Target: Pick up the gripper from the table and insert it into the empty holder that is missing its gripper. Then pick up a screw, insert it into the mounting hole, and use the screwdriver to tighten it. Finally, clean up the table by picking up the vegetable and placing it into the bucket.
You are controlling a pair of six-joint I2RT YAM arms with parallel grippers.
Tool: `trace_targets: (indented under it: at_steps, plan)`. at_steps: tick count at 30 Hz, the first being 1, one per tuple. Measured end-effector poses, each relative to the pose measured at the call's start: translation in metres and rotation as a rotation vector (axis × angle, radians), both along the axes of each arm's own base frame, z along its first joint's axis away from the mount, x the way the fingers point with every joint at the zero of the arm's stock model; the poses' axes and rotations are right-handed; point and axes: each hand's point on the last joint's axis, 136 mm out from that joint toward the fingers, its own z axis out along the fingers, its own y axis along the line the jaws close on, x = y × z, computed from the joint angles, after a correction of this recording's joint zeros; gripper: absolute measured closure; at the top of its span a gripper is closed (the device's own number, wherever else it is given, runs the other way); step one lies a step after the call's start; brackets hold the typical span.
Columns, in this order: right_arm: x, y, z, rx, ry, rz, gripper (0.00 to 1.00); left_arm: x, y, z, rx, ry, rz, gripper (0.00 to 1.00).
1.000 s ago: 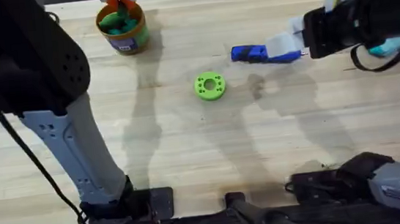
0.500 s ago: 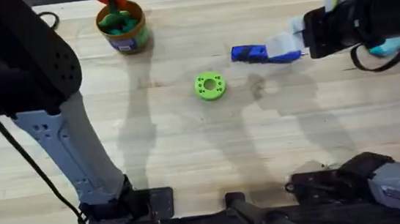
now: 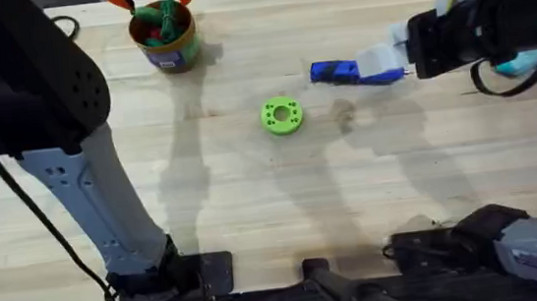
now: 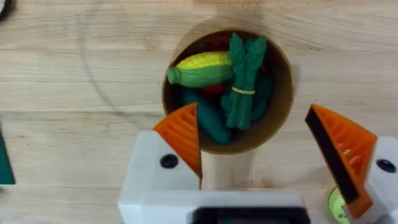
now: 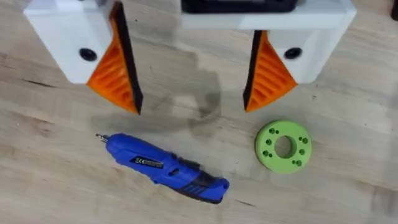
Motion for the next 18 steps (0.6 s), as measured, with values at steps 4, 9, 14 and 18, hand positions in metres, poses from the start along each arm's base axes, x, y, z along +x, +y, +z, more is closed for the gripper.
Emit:
trace_targets:
  at_steps: [4,9,14,18]
  plan:
    - [0.000,0.000,0.000,0.000,0.000,0.000,0.063,-0.011,-0.001,0.012,-0.005,0.004,-0.002,0.014]
    - [0.000,0.000,0.000,0.001,-0.002,0.000,0.063,-0.044,-0.003,0.056,-0.013,-0.016,-0.006,0.014]
    - [0.002,0.001,0.001,0.003,-0.007,0.000,0.063,-0.072,-0.006,0.091,-0.014,-0.051,-0.013,0.014]
    - [0.001,0.001,0.001,0.003,-0.007,0.000,0.063,-0.079,-0.007,0.097,-0.015,-0.050,-0.016,0.013]
